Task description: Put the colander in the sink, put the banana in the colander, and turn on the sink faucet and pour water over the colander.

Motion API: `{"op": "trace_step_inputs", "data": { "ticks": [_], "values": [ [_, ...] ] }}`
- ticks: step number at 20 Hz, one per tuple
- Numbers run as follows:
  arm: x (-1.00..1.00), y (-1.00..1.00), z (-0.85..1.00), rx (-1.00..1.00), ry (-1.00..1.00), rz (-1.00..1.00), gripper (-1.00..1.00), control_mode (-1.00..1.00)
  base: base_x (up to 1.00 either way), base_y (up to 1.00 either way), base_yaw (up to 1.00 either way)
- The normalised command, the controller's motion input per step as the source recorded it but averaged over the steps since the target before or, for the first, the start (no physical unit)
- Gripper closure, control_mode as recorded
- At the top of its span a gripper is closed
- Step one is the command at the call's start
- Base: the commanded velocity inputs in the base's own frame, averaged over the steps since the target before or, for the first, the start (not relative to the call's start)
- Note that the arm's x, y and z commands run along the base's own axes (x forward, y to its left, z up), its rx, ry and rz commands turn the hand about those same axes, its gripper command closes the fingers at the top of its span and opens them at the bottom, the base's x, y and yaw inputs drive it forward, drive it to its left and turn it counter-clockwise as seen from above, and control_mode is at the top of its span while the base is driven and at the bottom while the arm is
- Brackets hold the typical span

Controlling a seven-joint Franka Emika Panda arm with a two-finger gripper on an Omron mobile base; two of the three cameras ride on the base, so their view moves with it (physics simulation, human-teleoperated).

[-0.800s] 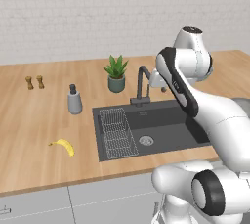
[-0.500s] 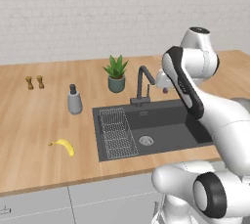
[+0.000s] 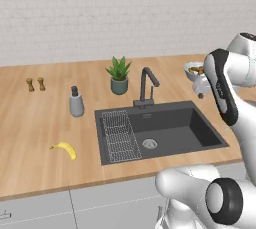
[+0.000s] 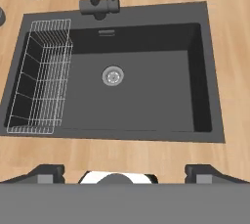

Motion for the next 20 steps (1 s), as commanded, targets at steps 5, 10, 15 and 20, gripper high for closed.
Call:
{"op": "trace_step_inputs", "data": {
  "ticks": [5, 10, 15, 20],
  "values": [
    [-0.01, -1.0, -0.02, 0.0, 0.0, 0.0, -1.0, -1.0, 0.0, 0.0, 0.0],
    [0.0, -0.94, -0.15, 0.0, 0.0, 0.0, -1.0, -1.0, 0.0, 0.0, 0.0],
    [0.0, -0.81, -0.3, -0.01, 0.01, 0.0, -1.0, -1.0, 0.0, 0.0, 0.0],
    [0.03, -0.6, -0.42, -0.04, 0.01, 0.0, -1.0, -1.0, 0.0, 0.0, 0.0]
  ]
}}
